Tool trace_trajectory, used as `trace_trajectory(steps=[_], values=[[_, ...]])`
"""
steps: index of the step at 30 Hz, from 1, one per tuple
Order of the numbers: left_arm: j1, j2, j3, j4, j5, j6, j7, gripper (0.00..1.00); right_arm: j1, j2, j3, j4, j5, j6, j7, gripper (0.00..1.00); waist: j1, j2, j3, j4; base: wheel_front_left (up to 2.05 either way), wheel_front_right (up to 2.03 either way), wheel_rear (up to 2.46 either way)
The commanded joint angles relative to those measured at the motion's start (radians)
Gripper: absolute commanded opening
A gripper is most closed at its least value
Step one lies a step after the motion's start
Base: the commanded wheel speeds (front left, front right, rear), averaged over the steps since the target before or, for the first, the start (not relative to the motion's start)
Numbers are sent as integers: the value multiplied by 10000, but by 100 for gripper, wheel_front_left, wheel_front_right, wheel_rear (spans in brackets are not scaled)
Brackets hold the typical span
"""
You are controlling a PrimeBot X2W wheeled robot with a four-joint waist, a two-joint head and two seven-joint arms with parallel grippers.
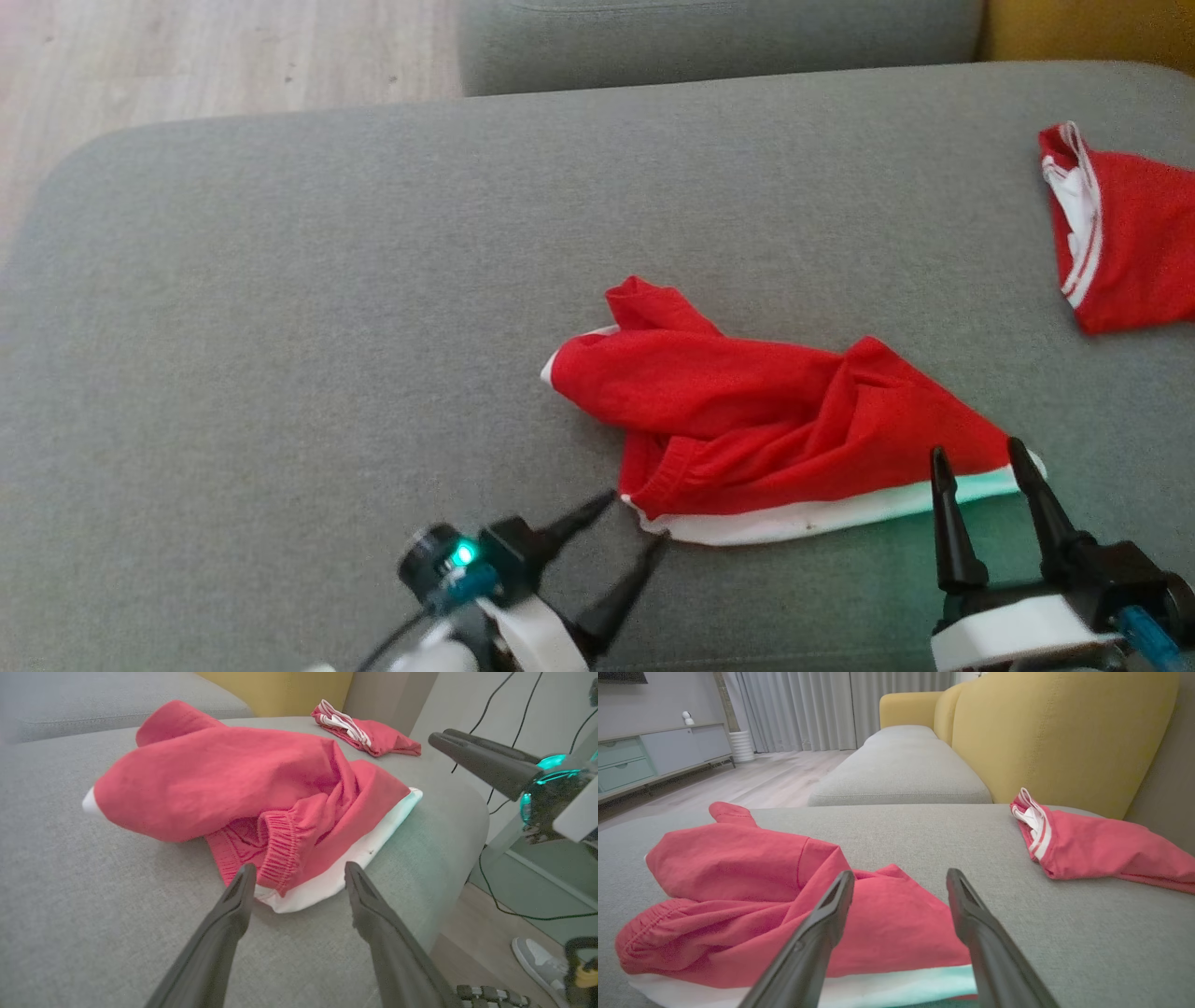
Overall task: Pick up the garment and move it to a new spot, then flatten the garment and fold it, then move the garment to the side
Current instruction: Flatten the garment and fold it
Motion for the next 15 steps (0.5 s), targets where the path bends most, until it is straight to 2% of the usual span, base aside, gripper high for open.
trace_trajectory(steps=[1, 8, 15], values=[[-811, 371, -59, -40, -284, 13, -89, 100, -479, -77, 295, -336, 94, -7, -112, 100, 0, 0, 86, -172, 0, 0, 0], [-2118, 1157, -1497, 746, -920, 11, -216, 100, -535, -76, 214, -300, 172, -7, -112, 100, 0, 0, 312, -417, 0, 0, 0], [-3051, 1325, -2587, 1270, -1433, 11, -299, 100, -633, -76, 257, -280, 249, -7, -112, 100, 0, 0, 465, -502, 0, 0, 0]])
